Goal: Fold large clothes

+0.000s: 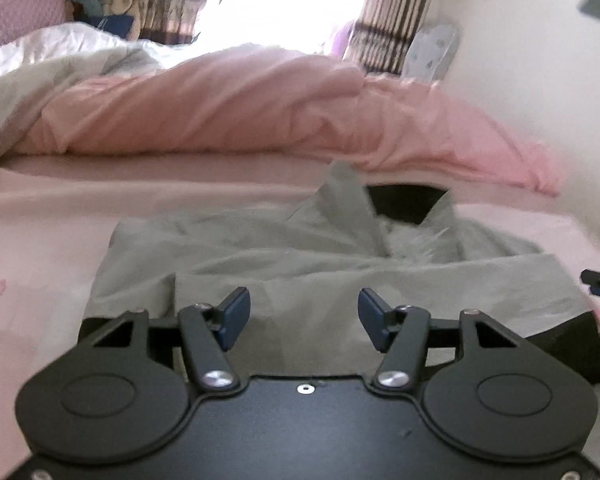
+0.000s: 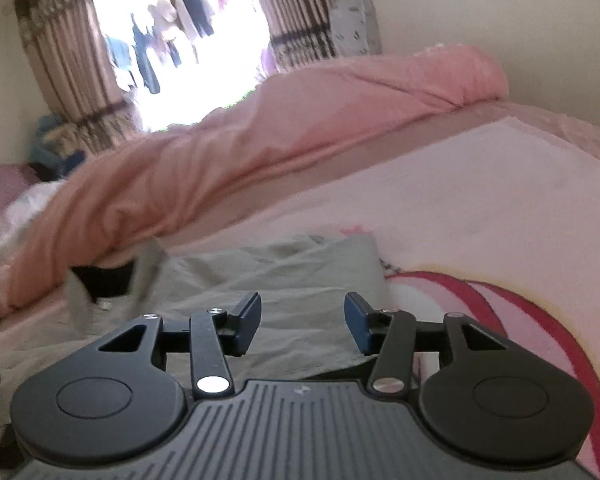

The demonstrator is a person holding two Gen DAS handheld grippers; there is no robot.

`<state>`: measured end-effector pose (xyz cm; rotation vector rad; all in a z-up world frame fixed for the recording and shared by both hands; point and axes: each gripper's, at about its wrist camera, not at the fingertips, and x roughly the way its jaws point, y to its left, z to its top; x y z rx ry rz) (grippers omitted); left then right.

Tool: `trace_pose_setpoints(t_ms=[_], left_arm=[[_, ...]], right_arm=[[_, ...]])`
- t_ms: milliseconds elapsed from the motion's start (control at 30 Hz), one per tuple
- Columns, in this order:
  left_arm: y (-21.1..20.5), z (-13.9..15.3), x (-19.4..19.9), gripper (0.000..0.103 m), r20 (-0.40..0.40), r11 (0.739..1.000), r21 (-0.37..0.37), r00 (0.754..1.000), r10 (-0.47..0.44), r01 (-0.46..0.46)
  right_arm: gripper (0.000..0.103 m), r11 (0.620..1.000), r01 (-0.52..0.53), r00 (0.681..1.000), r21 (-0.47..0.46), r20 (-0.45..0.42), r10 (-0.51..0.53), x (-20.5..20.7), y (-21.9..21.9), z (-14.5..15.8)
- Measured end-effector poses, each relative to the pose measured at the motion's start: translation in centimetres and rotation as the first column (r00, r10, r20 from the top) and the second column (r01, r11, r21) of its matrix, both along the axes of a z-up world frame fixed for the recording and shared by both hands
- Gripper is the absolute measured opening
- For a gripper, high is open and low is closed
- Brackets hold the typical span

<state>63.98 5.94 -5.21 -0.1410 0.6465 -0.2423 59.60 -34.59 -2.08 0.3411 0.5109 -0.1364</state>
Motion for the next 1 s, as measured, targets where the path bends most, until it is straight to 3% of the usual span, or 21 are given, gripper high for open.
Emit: trace_pose_setpoints(t_ms=[100,167,367,500,600,800,900,1000], left_arm=[[0.1,-1.9,1.5,0.059,-0.054,1.000,0.013,0.998,0.016,-0.016],[0.7,-2.7,1.7,0.060,-0.053,1.000,-0.015,0.998,0.021,-0.022],[2.1,-0.6,0.0,0.060,-0.067,0.998,-0.061,0.997,0.031,-0.035],[1.6,0.7,-3.7,0.066,-0.008,1.000,-0.017,1.000,-0.016,0.016],[1.1,0.4,-5.9,0.066,-0.009,0.998,-0.001,0.998,-0.060,0.060],[0.8,-2.6,-6.0,0.067,-0.089,0.998,0.030,0.995,-0.053,0.056],[0.5,-3.1,-6.4,0.069,-0.056,0.997,0.051,0.997,-0.061,0.064],[0.6,-2.9,-6.8,0.069,-0.068,0.997,0.047,0.996,-0.052,0.055]], right_arm=[[0.057,1.000,0.017,0.998,-0.010,-0.067,-0.017,1.0,-0.4,-1.7],[0.057,1.000,0.026,0.998,-0.012,-0.062,-0.027,1.0,-0.8,-2.6],[0.057,0.998,0.008,1.000,0.060,-0.026,-0.006,-2.0,-2.0,-1.4],[0.057,0.995,-0.062,0.997,0.074,0.040,0.059,-6.0,-1.8,0.1],[0.057,0.993,-0.106,0.994,0.051,0.030,0.104,-8.0,-1.1,0.2],[0.054,0.993,-0.098,0.994,0.065,-0.048,0.101,-8.2,-1.0,-1.6],[0.053,0.990,-0.097,0.994,0.105,-0.038,0.101,-8.0,-1.9,-2.6],[0.054,0.990,-0.108,0.993,0.086,-0.042,0.112,-8.0,-1.7,-2.4]])
